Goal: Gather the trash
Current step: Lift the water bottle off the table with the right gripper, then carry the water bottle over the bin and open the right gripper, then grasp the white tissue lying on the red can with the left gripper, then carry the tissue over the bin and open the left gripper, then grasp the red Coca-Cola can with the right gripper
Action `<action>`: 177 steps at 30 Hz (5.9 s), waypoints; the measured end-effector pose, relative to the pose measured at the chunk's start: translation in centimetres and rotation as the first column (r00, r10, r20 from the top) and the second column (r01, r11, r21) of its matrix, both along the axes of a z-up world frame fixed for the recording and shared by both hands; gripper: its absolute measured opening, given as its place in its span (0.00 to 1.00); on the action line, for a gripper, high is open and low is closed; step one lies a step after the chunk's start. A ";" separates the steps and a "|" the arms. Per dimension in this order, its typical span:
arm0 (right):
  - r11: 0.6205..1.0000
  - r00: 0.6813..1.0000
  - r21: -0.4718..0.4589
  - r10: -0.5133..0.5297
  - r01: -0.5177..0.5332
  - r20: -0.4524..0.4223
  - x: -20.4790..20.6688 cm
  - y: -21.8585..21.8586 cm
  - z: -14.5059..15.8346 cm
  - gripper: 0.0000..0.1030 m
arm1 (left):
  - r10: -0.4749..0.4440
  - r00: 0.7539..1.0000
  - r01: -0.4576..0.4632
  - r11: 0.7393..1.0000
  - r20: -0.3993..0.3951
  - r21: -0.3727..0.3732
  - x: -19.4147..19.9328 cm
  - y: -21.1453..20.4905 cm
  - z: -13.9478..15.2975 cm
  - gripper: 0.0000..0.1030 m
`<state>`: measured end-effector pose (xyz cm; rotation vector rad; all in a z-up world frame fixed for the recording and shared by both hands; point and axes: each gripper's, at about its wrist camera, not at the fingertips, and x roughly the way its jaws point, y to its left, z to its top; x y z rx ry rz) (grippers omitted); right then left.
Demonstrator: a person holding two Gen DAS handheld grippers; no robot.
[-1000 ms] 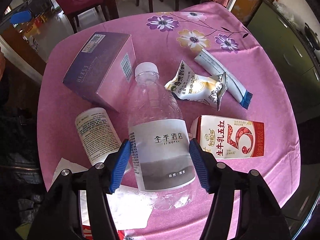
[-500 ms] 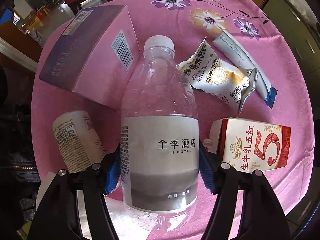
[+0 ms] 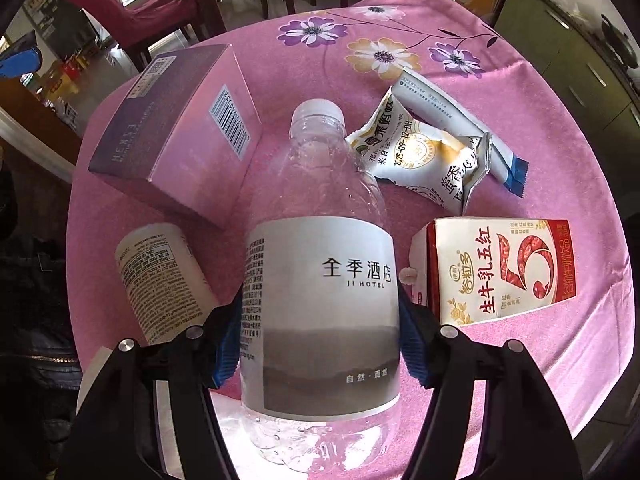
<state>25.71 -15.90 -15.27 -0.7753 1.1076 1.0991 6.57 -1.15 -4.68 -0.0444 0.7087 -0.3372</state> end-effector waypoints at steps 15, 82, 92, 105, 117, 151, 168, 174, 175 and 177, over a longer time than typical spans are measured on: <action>0.992 0.998 0.116 -0.045 0.041 0.036 -3.0 -2.1 4.0 0.62 | -0.016 1.000 0.016 1.000 0.008 0.013 -0.2 -0.7 0.1 0.93; 0.203 0.289 0.491 -0.952 0.847 -0.104 -22.0 -33.7 4.4 0.88 | -0.372 0.924 0.380 0.919 -0.090 0.107 2.9 -12.6 -5.3 0.87; 0.187 0.289 0.512 -0.949 0.839 -0.127 -22.7 -33.5 4.5 0.88 | -0.352 0.924 0.367 0.926 -0.148 0.093 4.5 -12.5 -6.7 0.51; 0.194 0.301 0.516 -0.944 0.834 -0.131 -22.9 -33.2 4.7 0.88 | -0.345 0.936 0.352 0.930 -0.075 0.107 4.5 -12.5 -5.7 0.04; 0.177 0.288 0.530 -0.948 0.829 -0.134 -23.4 -34.0 5.0 0.88 | -0.346 0.938 0.343 0.932 0.004 0.117 4.1 -12.3 -2.6 0.01; -0.193 -0.036 0.572 -0.961 0.797 -0.275 -35.1 -47.4 1.2 0.88 | -0.632 0.764 0.644 0.737 -0.128 0.204 9.2 -46.2 -5.1 0.01; -0.073 0.051 0.571 -0.979 0.818 -0.197 -33.5 -45.1 3.0 0.91 | -0.573 0.819 0.562 0.813 0.035 0.155 5.0 -36.6 -0.3 0.83; 0.133 0.234 0.536 -0.964 0.834 -0.125 -30.0 -40.6 4.0 0.93 | -0.539 0.834 0.521 0.839 0.119 0.155 1.1 -26.3 2.1 0.86; 0.178 0.280 0.530 -0.953 0.829 -0.118 -29.2 -39.6 4.2 0.93 | -0.521 0.844 0.503 0.852 0.128 0.146 0.5 -24.4 2.2 0.87; 0.281 0.383 0.517 -0.918 0.809 -0.100 -27.6 -37.1 4.7 0.93 | -0.467 0.872 0.450 0.883 0.144 0.135 -0.5 -20.5 2.4 0.88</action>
